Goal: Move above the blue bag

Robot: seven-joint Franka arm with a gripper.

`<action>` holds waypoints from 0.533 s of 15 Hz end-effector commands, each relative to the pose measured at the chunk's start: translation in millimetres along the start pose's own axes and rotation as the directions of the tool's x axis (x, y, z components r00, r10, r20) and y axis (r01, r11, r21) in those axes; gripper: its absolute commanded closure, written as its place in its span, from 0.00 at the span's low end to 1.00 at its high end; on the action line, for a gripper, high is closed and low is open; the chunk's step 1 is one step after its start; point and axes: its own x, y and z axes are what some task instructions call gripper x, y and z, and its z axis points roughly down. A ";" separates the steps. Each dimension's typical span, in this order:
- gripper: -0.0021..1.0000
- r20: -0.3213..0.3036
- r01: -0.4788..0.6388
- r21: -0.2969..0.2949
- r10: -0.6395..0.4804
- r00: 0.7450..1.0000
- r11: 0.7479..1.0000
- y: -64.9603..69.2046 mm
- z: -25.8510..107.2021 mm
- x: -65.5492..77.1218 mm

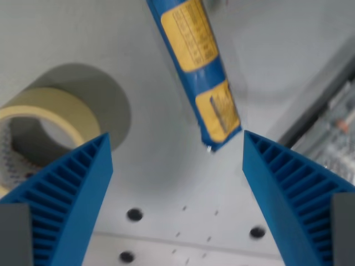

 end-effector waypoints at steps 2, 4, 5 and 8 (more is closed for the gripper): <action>0.00 0.040 0.265 -0.019 -0.264 0.964 0.964 9.0 15.1 16.2; 0.00 0.034 0.286 -0.013 -0.285 0.958 0.958 10.8 24.3 20.4; 0.00 0.031 0.296 -0.011 -0.296 0.955 0.955 11.7 28.6 22.2; 0.00 0.028 0.320 -0.016 -0.319 0.947 0.947 14.1 39.9 26.6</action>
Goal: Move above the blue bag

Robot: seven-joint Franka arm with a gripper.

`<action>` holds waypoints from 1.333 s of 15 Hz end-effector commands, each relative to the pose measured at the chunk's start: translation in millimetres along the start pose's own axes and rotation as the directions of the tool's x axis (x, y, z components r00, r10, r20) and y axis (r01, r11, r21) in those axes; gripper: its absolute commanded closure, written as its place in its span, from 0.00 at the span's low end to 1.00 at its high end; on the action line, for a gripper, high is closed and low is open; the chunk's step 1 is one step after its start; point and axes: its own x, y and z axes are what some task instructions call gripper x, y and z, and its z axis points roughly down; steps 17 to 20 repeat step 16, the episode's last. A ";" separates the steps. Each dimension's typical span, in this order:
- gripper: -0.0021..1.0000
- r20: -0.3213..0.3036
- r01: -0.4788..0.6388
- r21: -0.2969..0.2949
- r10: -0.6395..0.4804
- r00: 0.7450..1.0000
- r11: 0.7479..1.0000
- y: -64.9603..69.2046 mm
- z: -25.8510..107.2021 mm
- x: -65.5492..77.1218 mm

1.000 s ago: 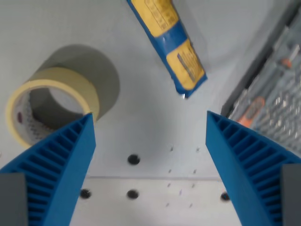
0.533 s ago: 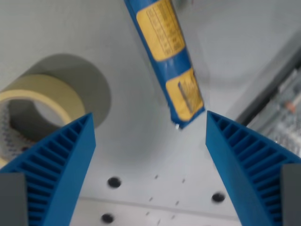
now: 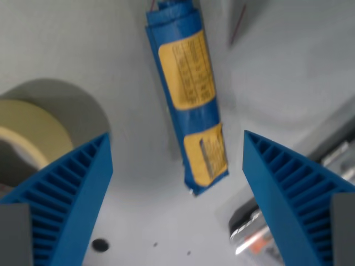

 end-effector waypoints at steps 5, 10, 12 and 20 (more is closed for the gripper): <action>0.00 0.017 0.189 -0.020 -0.189 0.982 0.982 10.5 17.6 11.0; 0.00 0.019 0.166 -0.023 -0.166 0.986 0.986 12.6 25.7 14.3; 0.00 0.023 0.153 -0.023 -0.153 0.988 0.988 13.3 27.5 15.3; 0.00 0.023 0.141 -0.023 -0.141 0.990 0.990 13.8 28.8 16.3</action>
